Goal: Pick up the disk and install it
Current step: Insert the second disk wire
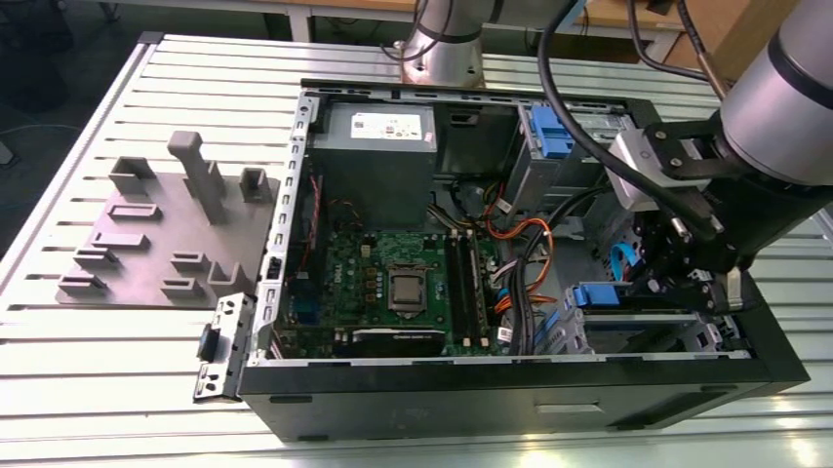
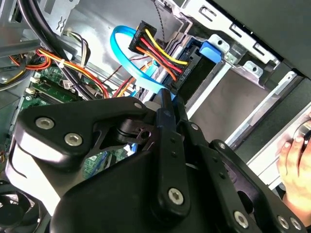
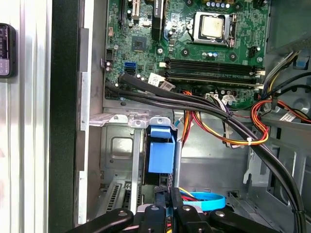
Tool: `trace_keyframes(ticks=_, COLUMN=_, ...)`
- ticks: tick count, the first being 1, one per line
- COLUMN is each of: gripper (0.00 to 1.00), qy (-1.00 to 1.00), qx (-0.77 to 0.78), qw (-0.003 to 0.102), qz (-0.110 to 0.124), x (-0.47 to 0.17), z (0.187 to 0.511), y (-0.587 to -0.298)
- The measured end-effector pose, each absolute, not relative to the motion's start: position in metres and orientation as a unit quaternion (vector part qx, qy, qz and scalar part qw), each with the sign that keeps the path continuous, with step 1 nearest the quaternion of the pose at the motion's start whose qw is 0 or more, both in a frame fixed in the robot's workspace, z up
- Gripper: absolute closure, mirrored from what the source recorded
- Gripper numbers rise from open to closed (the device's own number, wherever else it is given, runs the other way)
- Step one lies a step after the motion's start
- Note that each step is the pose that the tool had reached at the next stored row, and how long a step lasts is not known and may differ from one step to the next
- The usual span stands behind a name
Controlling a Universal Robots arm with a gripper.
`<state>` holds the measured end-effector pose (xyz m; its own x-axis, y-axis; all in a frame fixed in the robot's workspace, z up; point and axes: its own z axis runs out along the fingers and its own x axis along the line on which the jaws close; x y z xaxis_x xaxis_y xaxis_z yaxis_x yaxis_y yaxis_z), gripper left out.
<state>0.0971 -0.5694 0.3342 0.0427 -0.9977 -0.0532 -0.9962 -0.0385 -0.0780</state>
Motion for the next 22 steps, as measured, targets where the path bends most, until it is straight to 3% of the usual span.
trace_keyframes(ticks=14, gripper=0.84, qy=0.692, qx=-0.721, qw=0.047, qz=-0.008, x=0.097, z=0.330, y=-0.569)
trace_keyframes(ticks=16, gripper=0.83, qy=0.692, qx=-0.721, qw=0.047, qz=-0.008, x=0.097, z=0.330, y=-0.569)
trace_keyframes(ticks=17, gripper=0.76, qy=0.692, qx=-0.721, qw=0.047, qz=-0.008, x=0.097, z=0.330, y=-0.569)
trace_keyframes(ticks=22, gripper=0.76, qy=0.692, qx=-0.720, qw=0.047, qz=-0.007, x=0.097, z=0.344, y=-0.569)
